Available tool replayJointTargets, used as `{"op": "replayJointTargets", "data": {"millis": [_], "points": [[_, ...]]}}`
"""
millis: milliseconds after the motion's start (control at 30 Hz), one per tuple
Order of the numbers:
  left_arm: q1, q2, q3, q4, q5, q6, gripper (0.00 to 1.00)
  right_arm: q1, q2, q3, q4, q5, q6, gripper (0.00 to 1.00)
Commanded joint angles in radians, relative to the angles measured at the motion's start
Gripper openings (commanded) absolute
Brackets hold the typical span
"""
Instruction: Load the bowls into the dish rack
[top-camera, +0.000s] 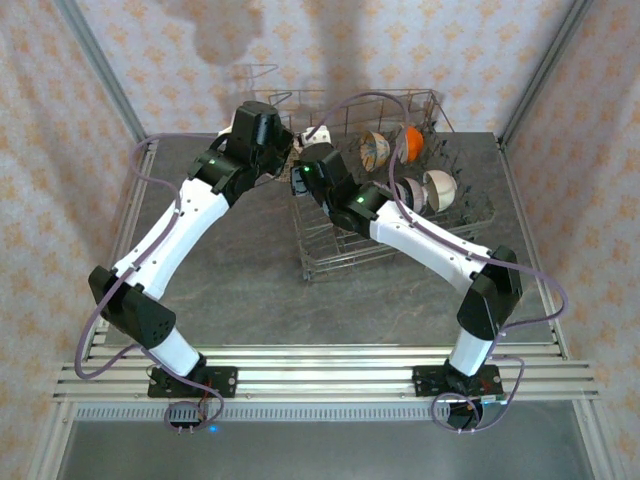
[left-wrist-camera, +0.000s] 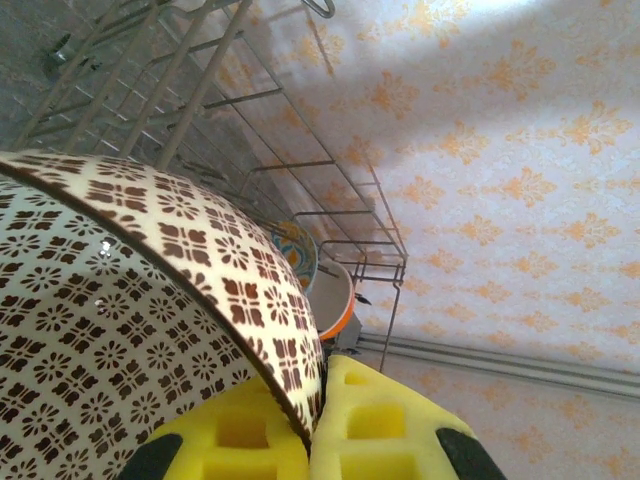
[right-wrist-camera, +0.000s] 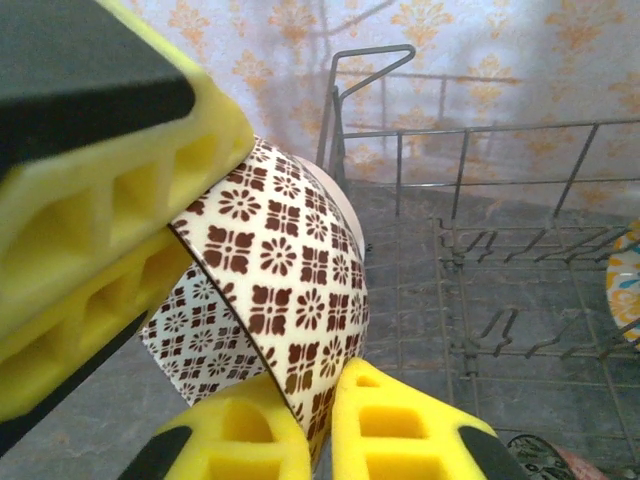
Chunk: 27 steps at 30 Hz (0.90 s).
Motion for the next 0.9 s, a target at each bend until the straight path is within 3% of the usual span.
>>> {"op": "replayJointTargets", "data": {"millis": [0,433,667,867], "points": [[-0.012,-0.011,0.052,0.014,0.02,0.018,0.04,-0.017,-0.015,-0.032,0.094,0.068,-0.011,0.02],[-0.018,-0.022,0.034,0.04,0.032,0.039,0.24,-0.029,-0.073,-0.101,0.161,0.065,0.019,0.0],[-0.018,-0.028,0.039,0.073,0.037,0.084,0.49,-0.059,-0.083,-0.107,0.141,0.05,0.062,0.0],[-0.018,-0.039,0.073,0.063,0.016,0.158,0.62,-0.1,-0.082,-0.09,0.095,0.033,0.141,0.0]]}}
